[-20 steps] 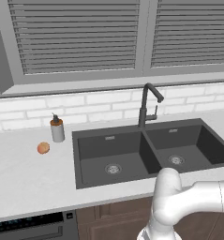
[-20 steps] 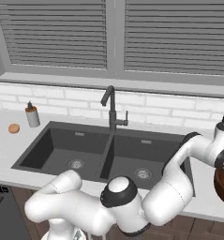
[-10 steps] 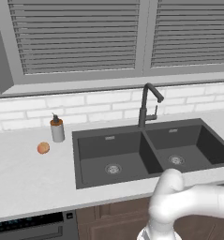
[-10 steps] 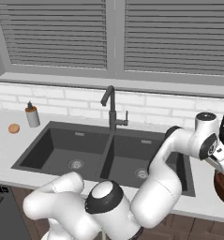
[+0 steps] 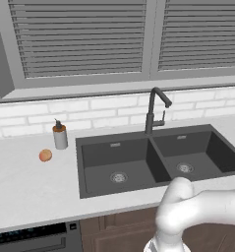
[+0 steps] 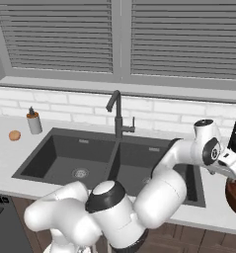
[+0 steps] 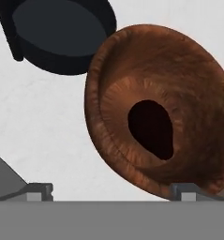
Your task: Pick the avocado from the sink and place it in the bowl. Then pick the bowl and place it in the microwave. Then close the microwave door and press the start button.
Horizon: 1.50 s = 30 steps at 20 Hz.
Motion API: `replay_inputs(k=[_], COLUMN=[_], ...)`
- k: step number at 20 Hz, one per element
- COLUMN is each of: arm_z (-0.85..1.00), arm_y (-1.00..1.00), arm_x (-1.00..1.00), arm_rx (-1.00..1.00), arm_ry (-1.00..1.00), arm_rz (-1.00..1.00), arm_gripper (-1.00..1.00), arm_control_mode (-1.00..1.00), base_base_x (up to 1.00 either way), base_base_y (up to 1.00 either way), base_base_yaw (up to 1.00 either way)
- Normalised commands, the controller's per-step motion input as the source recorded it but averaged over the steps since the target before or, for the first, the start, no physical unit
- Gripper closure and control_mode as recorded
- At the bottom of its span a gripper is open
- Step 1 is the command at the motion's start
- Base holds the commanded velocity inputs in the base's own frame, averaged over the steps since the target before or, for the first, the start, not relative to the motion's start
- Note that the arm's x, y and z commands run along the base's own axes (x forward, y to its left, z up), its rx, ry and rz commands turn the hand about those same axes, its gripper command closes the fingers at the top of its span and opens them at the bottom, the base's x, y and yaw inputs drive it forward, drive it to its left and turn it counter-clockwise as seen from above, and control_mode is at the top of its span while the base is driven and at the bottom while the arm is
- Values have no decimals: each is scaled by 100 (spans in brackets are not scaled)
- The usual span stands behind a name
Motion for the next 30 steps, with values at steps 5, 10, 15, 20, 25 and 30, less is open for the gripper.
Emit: replay_inputs(k=[5, 10, 15, 20, 25, 30], arm_z=[3, 0, -5, -27, -47, -31], arm_y=[-44, -38, 0, 0, 0, 0], arm_x=[-1, 0, 0, 6, 1, 0], arm_rx=[1, 11, 12, 1, 0, 0], arm_ry=[25, 15, 8, 0, 0, 0], arm_rz=[18, 17, 9, 3, 2, 3], arm_gripper=[-100, -100, -100, -100, -100, -100], arm_control_mode=[-100, -100, -100, -100, -100, -100], base_base_x=[0, 0, 0, 0, 0, 0], base_base_y=[0, 0, 0, 0, 0, 0], base_base_yaw=[0, 0, 0, 0, 0, 0])
